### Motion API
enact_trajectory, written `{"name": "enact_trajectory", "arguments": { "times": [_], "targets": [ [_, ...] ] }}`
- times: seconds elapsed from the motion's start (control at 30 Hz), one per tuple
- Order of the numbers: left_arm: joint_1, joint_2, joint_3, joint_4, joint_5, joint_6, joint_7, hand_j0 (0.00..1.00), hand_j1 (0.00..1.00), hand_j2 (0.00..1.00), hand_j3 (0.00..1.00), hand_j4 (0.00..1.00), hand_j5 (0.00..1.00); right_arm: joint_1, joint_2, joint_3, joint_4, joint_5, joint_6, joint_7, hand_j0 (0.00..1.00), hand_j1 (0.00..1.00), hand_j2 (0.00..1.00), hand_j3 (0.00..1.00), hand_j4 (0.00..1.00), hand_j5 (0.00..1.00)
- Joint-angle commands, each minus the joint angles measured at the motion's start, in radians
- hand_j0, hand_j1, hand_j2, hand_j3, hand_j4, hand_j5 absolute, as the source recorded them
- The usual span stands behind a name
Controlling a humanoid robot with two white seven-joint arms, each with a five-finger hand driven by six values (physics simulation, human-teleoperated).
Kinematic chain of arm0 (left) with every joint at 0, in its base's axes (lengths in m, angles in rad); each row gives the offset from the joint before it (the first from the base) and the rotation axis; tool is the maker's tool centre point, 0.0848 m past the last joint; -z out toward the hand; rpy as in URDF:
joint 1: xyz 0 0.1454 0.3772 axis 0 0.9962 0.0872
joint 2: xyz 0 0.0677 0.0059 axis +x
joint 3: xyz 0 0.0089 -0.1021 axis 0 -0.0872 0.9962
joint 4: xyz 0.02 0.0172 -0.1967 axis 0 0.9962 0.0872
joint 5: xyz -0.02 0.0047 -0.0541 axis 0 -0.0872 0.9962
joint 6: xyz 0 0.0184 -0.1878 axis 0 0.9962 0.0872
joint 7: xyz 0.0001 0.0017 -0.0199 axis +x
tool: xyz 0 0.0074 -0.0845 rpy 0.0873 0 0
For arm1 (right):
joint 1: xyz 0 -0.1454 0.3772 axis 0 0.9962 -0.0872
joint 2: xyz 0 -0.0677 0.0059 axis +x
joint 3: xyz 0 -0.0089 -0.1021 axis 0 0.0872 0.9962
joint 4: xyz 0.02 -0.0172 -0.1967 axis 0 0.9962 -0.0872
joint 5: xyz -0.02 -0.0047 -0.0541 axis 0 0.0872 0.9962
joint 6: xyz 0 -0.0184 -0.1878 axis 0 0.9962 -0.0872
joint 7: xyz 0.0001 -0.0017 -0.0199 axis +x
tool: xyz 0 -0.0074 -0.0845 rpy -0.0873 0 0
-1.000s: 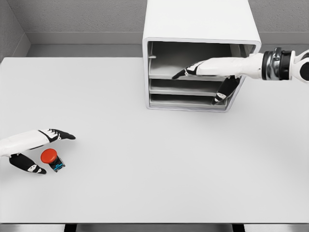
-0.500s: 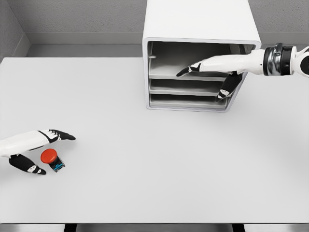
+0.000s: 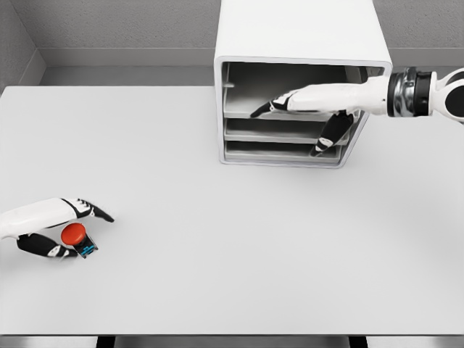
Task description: Slide open multi-storey tabletop storage cabinets and put open load switch and slide close multi-storey tabletop storage cabinets
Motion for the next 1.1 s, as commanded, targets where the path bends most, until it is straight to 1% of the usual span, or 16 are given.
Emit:
{"name": "enact_trajectory", "arguments": {
  "times": [0.0,0.1,0.2,0.27,0.37,0.5,0.57,0.63,0.7,0.8,0.83,0.9,0.93,1.03,1.07],
  "targets": [
    [0.000,0.002,0.000,0.004,-0.006,0.002,0.000,0.54,0.54,0.54,0.54,0.54,0.54,0.000,0.002,0.000,0.018,-0.007,0.005,-0.001,1.00,1.00,1.00,1.00,1.00,1.00],
    [0.000,0.002,0.000,0.027,-0.008,0.002,0.000,0.51,0.51,0.51,0.51,0.51,0.51,0.000,0.004,0.009,0.020,-0.007,0.014,-0.001,1.00,1.00,1.00,1.00,1.00,1.00],
    [0.000,0.002,0.000,0.039,-0.008,0.002,0.000,0.44,0.44,0.44,0.44,0.44,0.44,0.000,0.004,0.011,0.020,-0.007,0.028,-0.001,1.00,1.00,1.00,1.00,1.00,1.00],
    [0.000,0.002,0.000,0.037,-0.006,0.002,-0.001,0.35,0.35,0.35,0.35,0.35,0.35,0.000,0.004,0.015,0.020,-0.006,0.037,-0.001,1.00,1.00,1.00,1.00,1.00,1.00],
    [-0.006,0.002,0.002,0.025,-0.008,0.002,-0.003,0.34,0.34,0.34,0.34,0.34,0.34,0.000,0.004,0.021,0.018,-0.001,0.039,-0.001,1.00,1.00,1.00,1.00,1.00,1.00],
    [-0.012,0.009,0.014,-0.055,-0.008,0.002,-0.003,0.34,0.34,0.34,0.34,0.34,0.34,0.000,0.002,0.031,0.015,0.011,0.034,-0.001,1.00,1.00,1.00,1.00,1.00,1.00],
    [-0.035,0.028,0.015,-0.093,-0.006,0.002,-0.001,0.34,0.34,0.34,0.34,0.34,0.34,0.000,0.000,0.040,0.009,0.013,0.028,-0.001,1.00,1.00,1.00,1.00,1.00,1.00],
    [-0.037,0.037,0.044,-0.127,-0.005,0.002,0.000,0.34,0.34,0.34,0.34,0.34,0.34,0.000,0.000,0.041,0.006,0.014,0.025,-0.001,1.00,1.00,1.00,1.00,1.00,1.00],
    [-0.051,0.058,0.048,-0.147,-0.002,0.002,0.000,0.34,0.34,0.34,0.34,0.34,0.34,0.000,-0.004,0.041,-0.020,0.014,0.022,-0.001,1.00,1.00,1.00,1.00,1.00,1.00],
    [-0.057,0.058,0.048,-0.147,0.005,0.002,0.000,0.34,0.34,0.34,0.34,0.34,0.34,0.000,-0.007,0.041,-0.048,0.013,0.019,-0.001,1.00,1.00,1.00,1.00,1.00,1.00],
    [-0.057,0.058,0.048,-0.147,0.024,0.002,0.002,0.34,0.34,0.34,0.34,0.34,0.34,0.000,-0.007,0.041,-0.046,0.013,-0.002,-0.001,1.00,1.00,1.00,1.00,1.00,1.00],
    [-0.058,0.058,0.048,-0.147,0.064,0.002,0.002,0.34,0.34,0.34,0.34,0.34,0.34,0.000,-0.009,0.041,-0.048,0.013,-0.015,-0.001,1.00,1.00,1.00,1.00,1.00,1.00],
    [-0.057,0.058,0.046,-0.147,0.083,0.002,0.002,0.33,0.33,0.33,0.33,0.33,0.33,0.000,-0.009,0.043,-0.054,0.013,-0.016,-0.001,1.00,1.00,1.00,1.00,1.00,1.00],
    [-0.046,0.057,0.043,-0.147,0.110,0.002,0.040,0.32,0.32,0.32,0.32,0.32,0.32,0.003,-0.023,0.043,-0.092,0.013,-0.019,-0.001,1.00,1.00,1.00,1.00,1.00,1.00],
    [-0.046,0.055,0.043,-0.147,0.140,0.002,0.042,0.32,0.32,0.32,0.32,0.32,0.32,0.005,-0.030,0.043,-0.094,0.011,-0.041,-0.001,1.00,1.00,1.00,1.00,1.00,1.00]
  ]
}}
